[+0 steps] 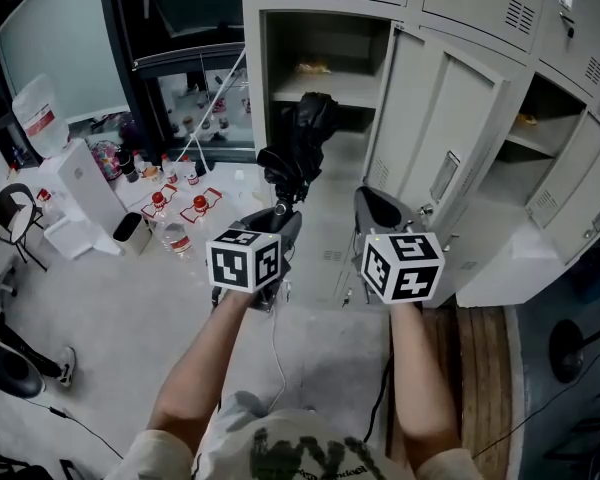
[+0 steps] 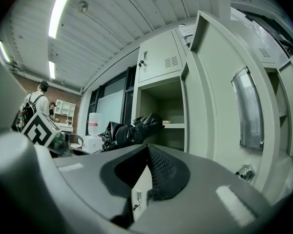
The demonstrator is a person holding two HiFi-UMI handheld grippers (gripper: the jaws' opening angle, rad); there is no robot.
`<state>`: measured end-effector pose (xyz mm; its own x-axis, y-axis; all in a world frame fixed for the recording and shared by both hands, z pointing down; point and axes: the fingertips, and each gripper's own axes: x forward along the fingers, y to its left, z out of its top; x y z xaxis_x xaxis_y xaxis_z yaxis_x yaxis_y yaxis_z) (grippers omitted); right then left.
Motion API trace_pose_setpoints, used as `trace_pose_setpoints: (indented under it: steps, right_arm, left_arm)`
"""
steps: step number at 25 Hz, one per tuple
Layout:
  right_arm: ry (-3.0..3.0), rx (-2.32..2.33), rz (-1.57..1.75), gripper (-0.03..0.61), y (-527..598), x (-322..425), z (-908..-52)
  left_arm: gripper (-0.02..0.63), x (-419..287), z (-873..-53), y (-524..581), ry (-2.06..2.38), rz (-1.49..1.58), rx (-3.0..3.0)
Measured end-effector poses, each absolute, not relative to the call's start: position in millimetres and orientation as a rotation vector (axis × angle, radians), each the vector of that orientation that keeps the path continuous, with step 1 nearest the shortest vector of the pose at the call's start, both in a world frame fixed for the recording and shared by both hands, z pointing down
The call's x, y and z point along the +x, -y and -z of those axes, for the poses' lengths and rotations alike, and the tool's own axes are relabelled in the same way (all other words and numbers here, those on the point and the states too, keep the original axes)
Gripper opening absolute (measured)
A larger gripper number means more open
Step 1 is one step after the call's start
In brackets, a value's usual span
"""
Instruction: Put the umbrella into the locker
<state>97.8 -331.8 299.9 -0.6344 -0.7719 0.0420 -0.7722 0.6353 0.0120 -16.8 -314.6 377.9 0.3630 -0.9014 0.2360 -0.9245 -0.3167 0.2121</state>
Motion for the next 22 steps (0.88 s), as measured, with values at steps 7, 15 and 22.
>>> trace_pose_setpoints:
  steps: [7,15,22]
  right_arm:
    - [2.801,1.321,-0.007,-0.002,332.9,98.3,-300.0]
    - [2.791,1.335,0.000,-0.002,347.6,91.5,-304.0]
    - [2.775,1.366,-0.004,-0.002,370.9,79.4,-309.1]
  left_arm:
    - [0.130,-19.0,-392.2,319.7,1.611,-0.162,2.286]
    - [0.130,-22.2,-411.0,342.1,1.573,-0.243,2.275]
    - [0.131,-30.4,-416.9,374.3,1.550,-0.303,2.284]
